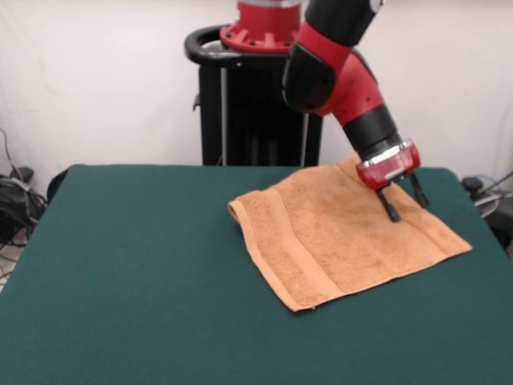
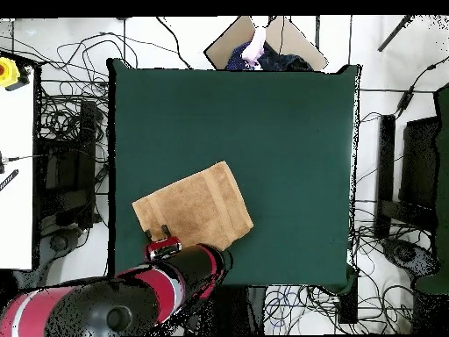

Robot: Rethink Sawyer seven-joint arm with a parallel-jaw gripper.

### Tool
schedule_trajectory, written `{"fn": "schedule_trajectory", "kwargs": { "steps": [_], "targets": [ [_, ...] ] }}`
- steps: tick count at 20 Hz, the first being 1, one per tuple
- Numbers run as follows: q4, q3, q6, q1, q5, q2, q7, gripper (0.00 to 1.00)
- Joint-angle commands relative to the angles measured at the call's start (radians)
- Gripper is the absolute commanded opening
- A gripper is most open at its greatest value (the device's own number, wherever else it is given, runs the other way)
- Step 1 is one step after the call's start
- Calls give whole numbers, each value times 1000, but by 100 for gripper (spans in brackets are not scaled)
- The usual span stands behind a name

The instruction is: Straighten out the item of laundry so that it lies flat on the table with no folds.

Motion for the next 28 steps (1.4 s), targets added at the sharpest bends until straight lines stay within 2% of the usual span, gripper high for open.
{"fn": "schedule_trajectory", "kwargs": {
  "steps": [1,10,19,28],
  "targets": [
    [92,70,557,-6,151,-120,98,100],
    [87,82,566,-20,167,-115,78,100],
    [61,92,548,-9,212,-72,72,100],
    [-9,181,512,-43,212,-4,95,100]
  ]
}}
